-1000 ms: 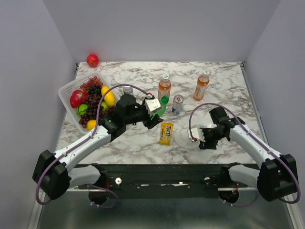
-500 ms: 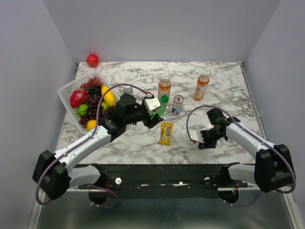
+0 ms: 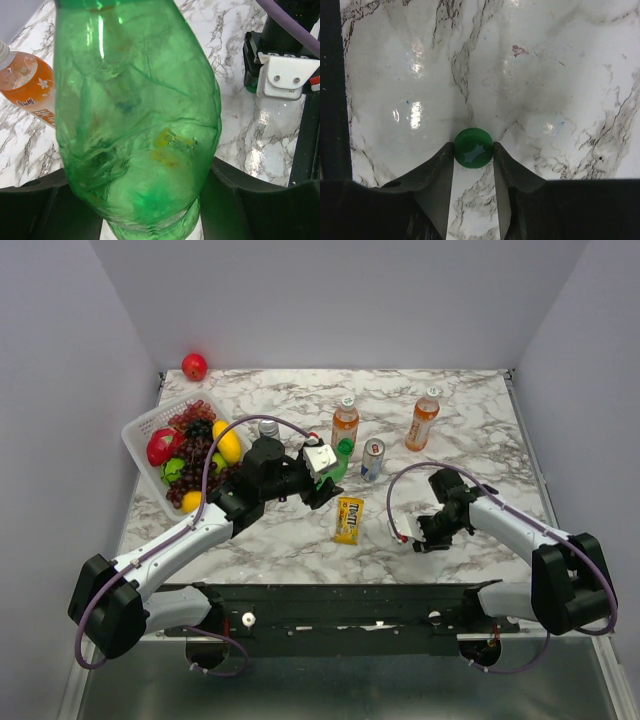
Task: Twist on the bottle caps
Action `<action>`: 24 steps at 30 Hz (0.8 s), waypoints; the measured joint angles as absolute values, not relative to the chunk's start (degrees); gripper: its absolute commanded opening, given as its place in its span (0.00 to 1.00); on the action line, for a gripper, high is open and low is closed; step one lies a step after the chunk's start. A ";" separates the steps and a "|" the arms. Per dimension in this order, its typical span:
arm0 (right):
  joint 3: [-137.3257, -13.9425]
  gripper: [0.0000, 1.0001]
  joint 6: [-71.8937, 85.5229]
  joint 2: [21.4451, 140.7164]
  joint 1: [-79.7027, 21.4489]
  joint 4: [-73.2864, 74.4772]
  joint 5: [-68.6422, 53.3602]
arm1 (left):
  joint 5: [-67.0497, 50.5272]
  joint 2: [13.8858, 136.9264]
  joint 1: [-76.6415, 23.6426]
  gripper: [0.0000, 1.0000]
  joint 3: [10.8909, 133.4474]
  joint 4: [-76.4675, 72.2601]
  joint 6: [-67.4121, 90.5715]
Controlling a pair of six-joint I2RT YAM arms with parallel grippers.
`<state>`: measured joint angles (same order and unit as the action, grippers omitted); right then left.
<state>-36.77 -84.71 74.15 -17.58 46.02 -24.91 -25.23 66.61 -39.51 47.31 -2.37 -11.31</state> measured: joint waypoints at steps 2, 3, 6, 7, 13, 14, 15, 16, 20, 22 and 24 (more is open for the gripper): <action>-36.77 0.32 -84.34 74.26 -17.58 45.91 -24.91 | -25.23 66.61 -39.51 0.00 47.31 -2.37 -11.31; -36.77 0.28 -84.18 74.22 -17.58 45.89 -24.93 | -25.23 66.61 -39.51 0.00 47.31 -2.37 -11.31; -36.80 0.26 -83.59 73.56 -17.58 46.37 -24.93 | -25.23 66.61 -39.51 0.00 47.03 -2.61 -11.33; -37.06 0.25 -83.24 72.90 -17.58 47.00 -24.97 | -25.23 66.61 -39.51 0.00 46.65 -2.92 -11.40; -54.54 0.25 -75.42 67.94 -17.69 56.60 -31.70 | -26.24 66.74 -39.51 0.00 41.82 -5.56 -15.22; -59.48 0.25 -73.25 67.72 -17.98 57.47 -33.45 | -26.63 66.89 -39.48 0.00 41.19 -5.80 -16.10; -64.31 0.25 -71.26 67.75 -18.22 58.33 -35.20 | -27.18 67.48 -39.48 0.00 40.47 -6.50 -17.17; -68.75 0.25 -69.19 67.77 -18.63 58.52 -36.82 | -27.88 68.23 -39.46 0.00 40.03 -7.29 -18.20; -83.07 0.25 -62.02 68.93 -23.62 59.96 -41.19 | -30.15 71.90 -39.42 0.00 39.70 -10.57 -20.64; -86.94 0.25 -60.34 70.19 -26.48 61.23 -41.87 | -31.20 73.28 -39.38 0.00 39.70 -12.10 -21.04; -90.35 0.26 -58.87 72.29 -29.65 62.35 -42.11 | -32.29 74.17 -39.38 0.00 39.70 -13.58 -21.04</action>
<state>-90.35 -58.87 72.29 -29.65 62.35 -42.11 -32.29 74.17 -39.38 39.70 -13.58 -21.04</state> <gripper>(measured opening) 0.387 0.690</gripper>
